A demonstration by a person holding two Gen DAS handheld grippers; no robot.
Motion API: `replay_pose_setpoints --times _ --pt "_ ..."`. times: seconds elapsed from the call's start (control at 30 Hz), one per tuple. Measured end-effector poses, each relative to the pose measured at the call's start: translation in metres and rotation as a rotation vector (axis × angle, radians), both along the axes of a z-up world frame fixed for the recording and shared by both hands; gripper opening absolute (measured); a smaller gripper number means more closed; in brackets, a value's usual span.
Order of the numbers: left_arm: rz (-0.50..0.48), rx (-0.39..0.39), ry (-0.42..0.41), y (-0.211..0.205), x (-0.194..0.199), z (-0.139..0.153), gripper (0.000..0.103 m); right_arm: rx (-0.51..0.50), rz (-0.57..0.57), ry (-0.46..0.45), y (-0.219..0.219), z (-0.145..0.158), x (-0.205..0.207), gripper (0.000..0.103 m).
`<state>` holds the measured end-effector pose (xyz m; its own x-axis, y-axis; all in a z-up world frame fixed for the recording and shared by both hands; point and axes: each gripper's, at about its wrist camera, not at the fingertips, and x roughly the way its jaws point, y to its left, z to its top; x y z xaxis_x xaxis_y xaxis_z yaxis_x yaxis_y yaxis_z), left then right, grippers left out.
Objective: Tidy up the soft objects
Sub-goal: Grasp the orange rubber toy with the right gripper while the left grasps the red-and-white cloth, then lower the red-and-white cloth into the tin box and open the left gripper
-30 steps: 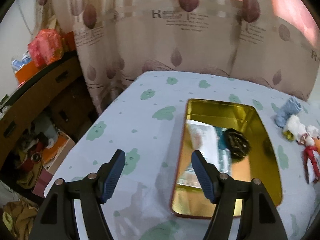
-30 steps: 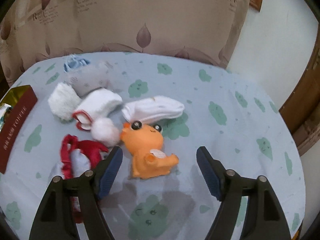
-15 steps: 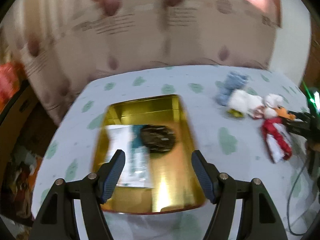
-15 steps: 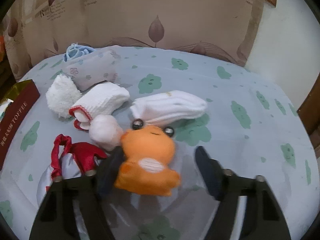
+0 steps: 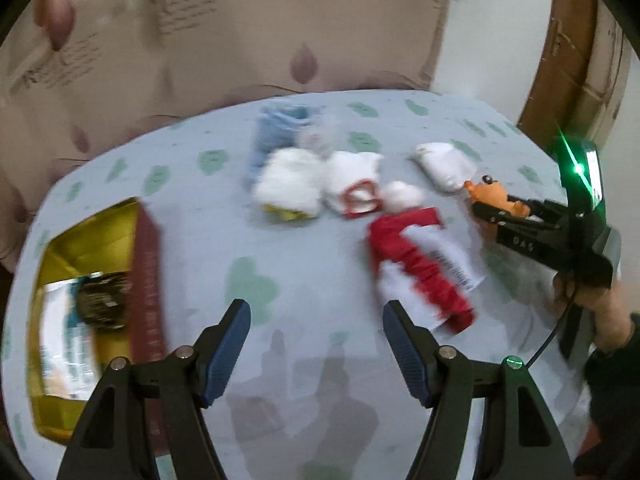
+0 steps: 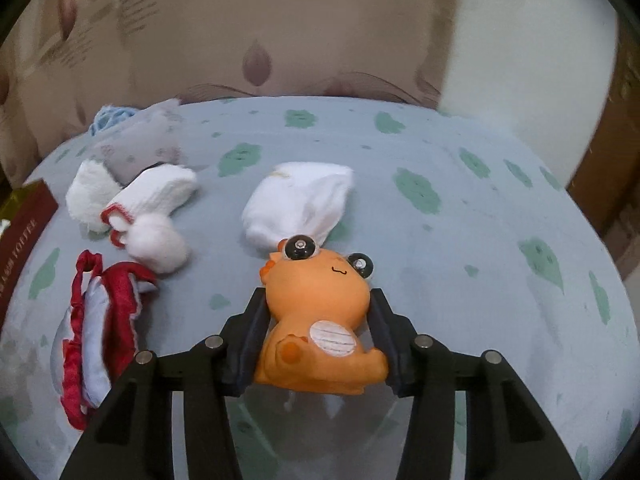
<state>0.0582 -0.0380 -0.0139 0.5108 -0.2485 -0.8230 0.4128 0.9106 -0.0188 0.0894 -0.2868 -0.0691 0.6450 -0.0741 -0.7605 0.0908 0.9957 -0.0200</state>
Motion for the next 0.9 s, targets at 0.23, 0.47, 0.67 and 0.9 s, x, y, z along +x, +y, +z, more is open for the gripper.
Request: replay_pose_setpoints --times 0.23,0.47,0.67,0.9 --pt "-0.084 -0.063 0.085 -0.059 0.007 -0.01 0.071 0.022 -0.003 0.008 -0.004 0.0 0.001 0.047" --pt "-0.109 -0.067 0.121 -0.104 0.017 -0.028 0.072 0.083 -0.003 0.011 -0.006 -0.002 0.0 0.048" --pt "-0.082 -0.007 0.093 -0.111 0.029 -0.05 0.072 0.119 -0.004 0.023 -0.014 -0.006 0.004 0.047" --pt "-0.105 -0.006 0.045 -0.086 0.024 -0.051 0.026 0.098 -0.005 0.033 -0.014 -0.008 0.005 0.047"
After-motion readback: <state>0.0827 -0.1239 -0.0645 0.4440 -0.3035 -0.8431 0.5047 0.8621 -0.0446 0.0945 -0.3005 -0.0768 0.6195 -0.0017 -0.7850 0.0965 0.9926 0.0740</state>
